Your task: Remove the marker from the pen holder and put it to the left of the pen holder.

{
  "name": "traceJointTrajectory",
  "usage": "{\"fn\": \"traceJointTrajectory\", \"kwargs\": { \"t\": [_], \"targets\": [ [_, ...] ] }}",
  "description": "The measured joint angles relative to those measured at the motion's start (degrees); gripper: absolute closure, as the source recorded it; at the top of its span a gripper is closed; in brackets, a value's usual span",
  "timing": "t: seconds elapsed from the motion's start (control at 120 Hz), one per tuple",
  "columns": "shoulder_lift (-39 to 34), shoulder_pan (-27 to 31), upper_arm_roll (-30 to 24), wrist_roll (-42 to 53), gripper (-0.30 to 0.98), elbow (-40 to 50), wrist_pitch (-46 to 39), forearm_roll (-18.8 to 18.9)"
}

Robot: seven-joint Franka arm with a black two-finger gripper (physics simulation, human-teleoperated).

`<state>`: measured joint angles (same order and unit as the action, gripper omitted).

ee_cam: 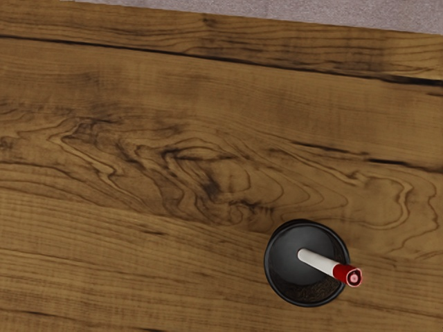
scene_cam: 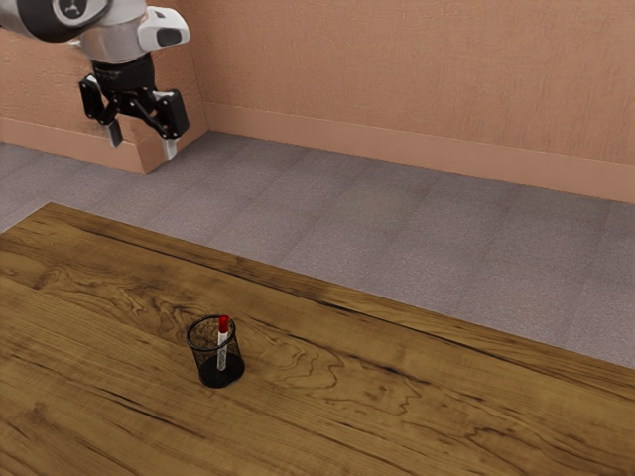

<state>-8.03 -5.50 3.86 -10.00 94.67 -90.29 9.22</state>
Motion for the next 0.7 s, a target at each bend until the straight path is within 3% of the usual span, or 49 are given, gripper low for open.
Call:
{"fn": "traceJointTrajectory", "kwargs": {
  "t": [0.108,0.175,0.542,0.7],
  "targets": [
    [-0.1,0.1,-0.3,-0.4,0.00,0.5,-0.8,-0.1],
    [0.3,0.1,-0.4,-0.7,0.00,5.3,-3.1,-0.1],
    [6.2,-2.4,-0.3,-2.7,0.00,25.5,-25.1,-0.7],
    [6.7,-1.9,-0.3,-3.9,0.00,30.0,-33.0,-4.6]
  ]
}}
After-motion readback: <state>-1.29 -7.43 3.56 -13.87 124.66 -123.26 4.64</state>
